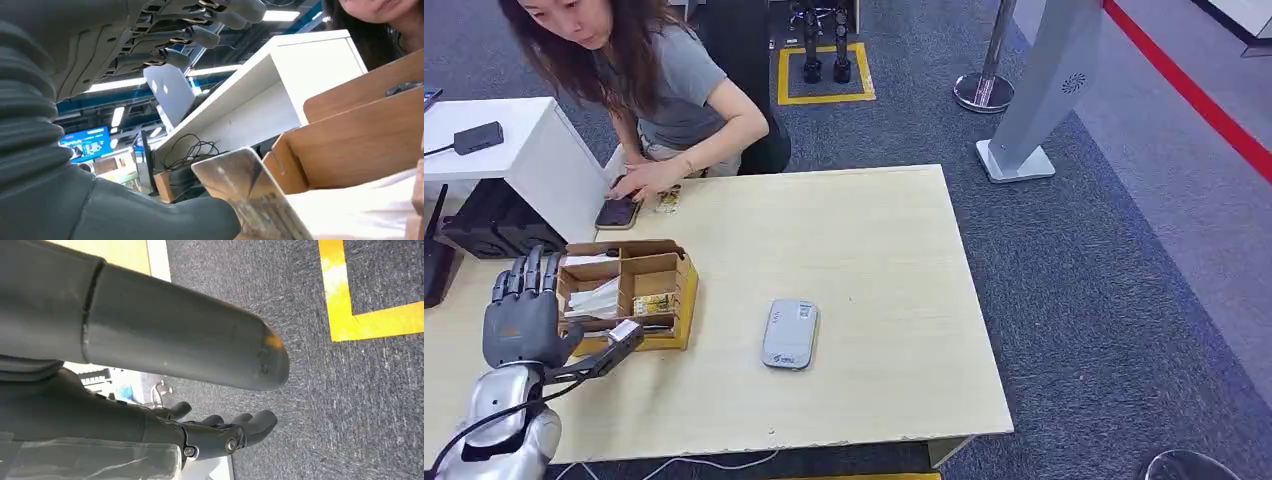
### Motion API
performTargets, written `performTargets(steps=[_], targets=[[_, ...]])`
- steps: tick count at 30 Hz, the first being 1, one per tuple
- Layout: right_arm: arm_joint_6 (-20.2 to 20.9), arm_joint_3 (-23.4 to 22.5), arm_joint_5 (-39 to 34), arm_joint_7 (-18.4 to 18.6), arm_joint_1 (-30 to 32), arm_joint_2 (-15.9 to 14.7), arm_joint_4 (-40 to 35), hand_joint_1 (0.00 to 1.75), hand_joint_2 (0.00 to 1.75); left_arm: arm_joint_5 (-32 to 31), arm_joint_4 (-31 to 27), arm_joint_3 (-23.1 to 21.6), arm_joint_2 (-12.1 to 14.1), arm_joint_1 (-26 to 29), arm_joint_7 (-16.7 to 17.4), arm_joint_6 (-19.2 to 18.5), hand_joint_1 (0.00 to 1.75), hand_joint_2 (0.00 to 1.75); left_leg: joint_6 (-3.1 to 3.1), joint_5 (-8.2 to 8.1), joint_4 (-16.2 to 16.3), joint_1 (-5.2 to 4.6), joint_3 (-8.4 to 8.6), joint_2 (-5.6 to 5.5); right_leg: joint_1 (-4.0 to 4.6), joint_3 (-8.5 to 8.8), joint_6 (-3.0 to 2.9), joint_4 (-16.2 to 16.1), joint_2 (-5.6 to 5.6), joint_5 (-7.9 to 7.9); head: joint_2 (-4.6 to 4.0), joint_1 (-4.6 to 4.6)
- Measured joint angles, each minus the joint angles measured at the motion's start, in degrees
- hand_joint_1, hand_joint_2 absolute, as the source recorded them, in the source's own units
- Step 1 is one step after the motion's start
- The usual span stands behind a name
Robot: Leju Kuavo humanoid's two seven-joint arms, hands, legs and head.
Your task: Pass the card to the sensor for recognition and then transmit it.
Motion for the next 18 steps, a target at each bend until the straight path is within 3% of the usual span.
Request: performTargets(steps=[18], targets=[[0.00,0.00,0.00,0.00,0.00,0.00,0.00,0.00,0.00,-0.04,0.90,-0.02,-0.09,-0.77,-0.02,0.17,0.17,1.75,0.00,0.00,0.00,0.00,0.00,0.01,0.00,-0.01,0.00,0.00,0.01,0.00,0.00,0.00]])
